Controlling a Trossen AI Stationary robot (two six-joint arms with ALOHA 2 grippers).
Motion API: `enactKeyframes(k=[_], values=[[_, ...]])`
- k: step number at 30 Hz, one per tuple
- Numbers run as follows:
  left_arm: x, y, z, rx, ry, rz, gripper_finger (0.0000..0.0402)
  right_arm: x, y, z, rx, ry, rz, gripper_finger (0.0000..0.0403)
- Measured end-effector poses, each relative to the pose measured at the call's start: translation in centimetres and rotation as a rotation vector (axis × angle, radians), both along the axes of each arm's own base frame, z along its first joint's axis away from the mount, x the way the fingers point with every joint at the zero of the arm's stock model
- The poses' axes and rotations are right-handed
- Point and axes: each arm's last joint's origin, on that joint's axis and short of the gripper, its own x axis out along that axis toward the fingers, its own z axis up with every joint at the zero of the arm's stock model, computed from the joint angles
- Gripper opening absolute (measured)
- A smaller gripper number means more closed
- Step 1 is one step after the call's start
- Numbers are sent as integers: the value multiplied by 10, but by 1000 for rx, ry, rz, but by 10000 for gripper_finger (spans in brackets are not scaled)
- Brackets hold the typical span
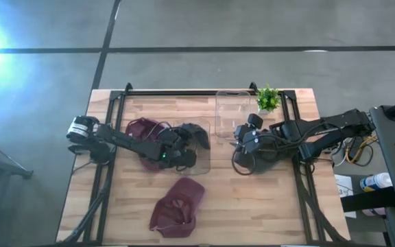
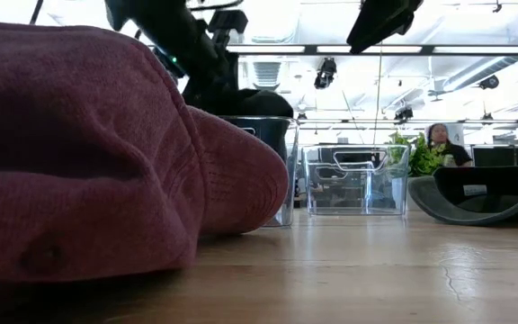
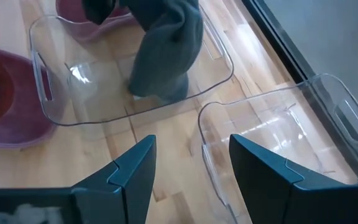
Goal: Pick & Place hat
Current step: Put the left black cap into the left transparent bin
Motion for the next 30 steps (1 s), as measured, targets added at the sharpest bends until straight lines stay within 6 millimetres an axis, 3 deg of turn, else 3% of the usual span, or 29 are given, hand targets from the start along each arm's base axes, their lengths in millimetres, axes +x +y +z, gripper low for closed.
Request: enactKeyframes(k=[8, 13, 25, 30], values=[[0, 18, 0, 60, 70, 66, 38, -1, 0, -5, 0, 13, -3, 201], [3, 17, 7, 67, 105, 35, 29, -1, 0, -5, 0, 14, -3, 201], [3, -48, 35, 39, -24, -135, 23, -1, 0, -5, -7, 17, 1, 201], [2, -58, 40, 25, -82, -139, 23, -1, 0, -5, -11, 16, -1, 201]])
